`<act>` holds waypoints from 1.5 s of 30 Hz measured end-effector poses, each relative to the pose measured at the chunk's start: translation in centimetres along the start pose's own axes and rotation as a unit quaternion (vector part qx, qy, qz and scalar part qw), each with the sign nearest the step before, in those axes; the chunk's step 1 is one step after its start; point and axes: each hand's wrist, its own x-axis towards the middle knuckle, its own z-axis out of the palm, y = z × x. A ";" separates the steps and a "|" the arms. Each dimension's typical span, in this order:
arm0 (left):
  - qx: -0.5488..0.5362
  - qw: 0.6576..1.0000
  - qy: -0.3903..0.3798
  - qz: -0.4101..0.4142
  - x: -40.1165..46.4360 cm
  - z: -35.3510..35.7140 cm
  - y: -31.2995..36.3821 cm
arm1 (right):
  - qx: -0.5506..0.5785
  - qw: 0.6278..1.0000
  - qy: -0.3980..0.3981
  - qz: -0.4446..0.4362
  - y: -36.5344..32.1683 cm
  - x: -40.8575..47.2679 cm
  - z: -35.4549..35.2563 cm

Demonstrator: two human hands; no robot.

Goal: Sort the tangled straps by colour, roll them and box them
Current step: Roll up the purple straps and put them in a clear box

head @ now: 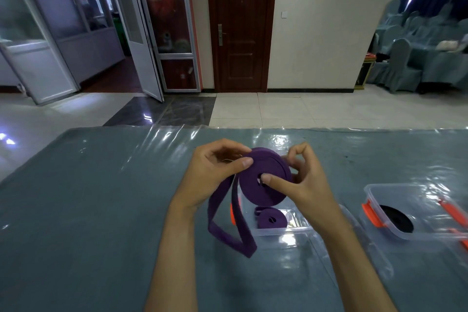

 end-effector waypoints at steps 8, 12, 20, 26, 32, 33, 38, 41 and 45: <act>-0.008 0.998 -0.050 -0.038 -0.5 -0.2 0.1 | -0.010 0.997 0.052 -0.055 0.1 0.4 -0.2; 0.051 0.998 -0.034 -0.031 -0.3 -0.4 0.0 | -0.001 0.998 0.049 -0.029 0.7 0.4 -0.4; 0.070 0.997 -0.012 -0.029 0.0 0.1 -0.3 | -0.008 1.000 0.022 -0.013 0.8 0.4 -1.8; 0.033 0.999 -0.005 -0.015 0.0 0.0 -0.2 | -0.014 1.000 0.011 -0.014 0.9 0.8 -2.0; 0.038 0.999 0.009 -0.001 -0.2 -0.3 0.2 | -0.011 0.999 -0.035 0.020 1.0 0.7 -1.7; 0.036 0.999 0.014 0.005 -0.2 -0.3 0.4 | -0.012 0.999 -0.043 0.023 1.3 0.7 -1.6; 0.041 0.997 0.047 0.052 0.3 0.7 1.4 | -0.047 0.995 -0.071 0.044 2.2 0.4 -0.6; 0.052 0.995 0.062 0.063 0.5 1.2 1.5 | -0.075 0.992 -0.082 0.051 2.8 0.3 -0.5; 0.071 0.992 0.076 0.070 0.4 1.1 1.3 | -0.142 0.984 -0.080 0.069 3.8 0.1 -0.3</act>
